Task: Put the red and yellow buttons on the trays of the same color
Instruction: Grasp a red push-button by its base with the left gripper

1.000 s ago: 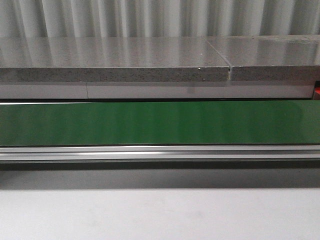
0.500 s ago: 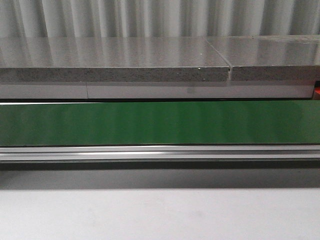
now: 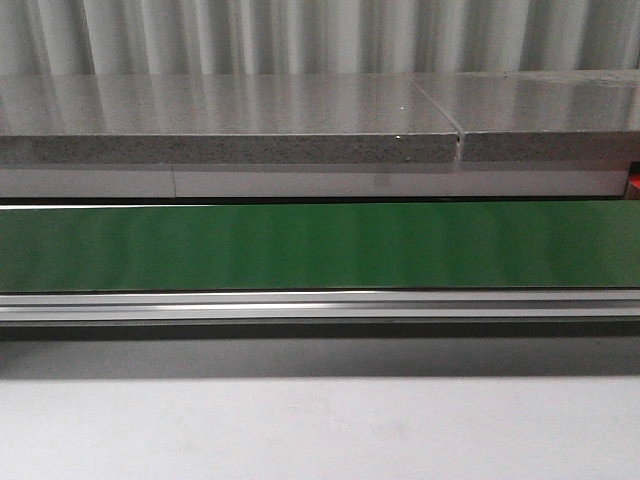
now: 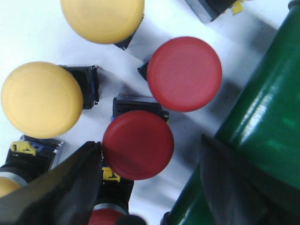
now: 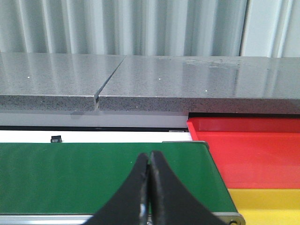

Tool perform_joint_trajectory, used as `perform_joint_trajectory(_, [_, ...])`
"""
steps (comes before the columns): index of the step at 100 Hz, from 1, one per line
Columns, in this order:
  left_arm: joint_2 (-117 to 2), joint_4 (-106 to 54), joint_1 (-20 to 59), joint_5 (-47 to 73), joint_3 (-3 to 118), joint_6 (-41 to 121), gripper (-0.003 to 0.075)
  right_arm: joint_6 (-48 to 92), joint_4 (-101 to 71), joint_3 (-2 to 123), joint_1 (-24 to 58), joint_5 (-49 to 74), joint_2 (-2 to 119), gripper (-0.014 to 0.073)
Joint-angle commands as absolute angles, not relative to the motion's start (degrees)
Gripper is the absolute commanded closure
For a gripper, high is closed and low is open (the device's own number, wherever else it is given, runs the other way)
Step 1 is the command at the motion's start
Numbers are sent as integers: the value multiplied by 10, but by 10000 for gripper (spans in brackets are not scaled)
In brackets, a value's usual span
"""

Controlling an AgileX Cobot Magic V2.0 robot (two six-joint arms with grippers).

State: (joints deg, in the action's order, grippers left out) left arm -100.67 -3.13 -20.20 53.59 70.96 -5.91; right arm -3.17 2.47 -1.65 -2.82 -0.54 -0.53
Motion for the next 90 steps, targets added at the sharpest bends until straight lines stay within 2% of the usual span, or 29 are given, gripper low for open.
perform_joint_trajectory(1, [-983, -37, -204, 528, 725, -64, 282, -26, 27, -5, -29, -53, -17, 654])
perform_joint_trajectory(50, [-1005, -37, -204, 522, 725, -64, 290, -26, 27, -5, -29, -53, -17, 654])
perform_joint_trajectory(60, [-1005, -37, -204, 516, 725, -64, 349, -26, 27, -5, -29, -53, -17, 654])
perform_joint_trajectory(79, [-1005, -37, -204, 515, 725, -64, 508, -26, 27, -5, -29, -53, -17, 654])
perform_joint_trajectory(90, [-1005, -37, -204, 515, 725, -64, 556, -26, 27, -5, -29, -53, -17, 654])
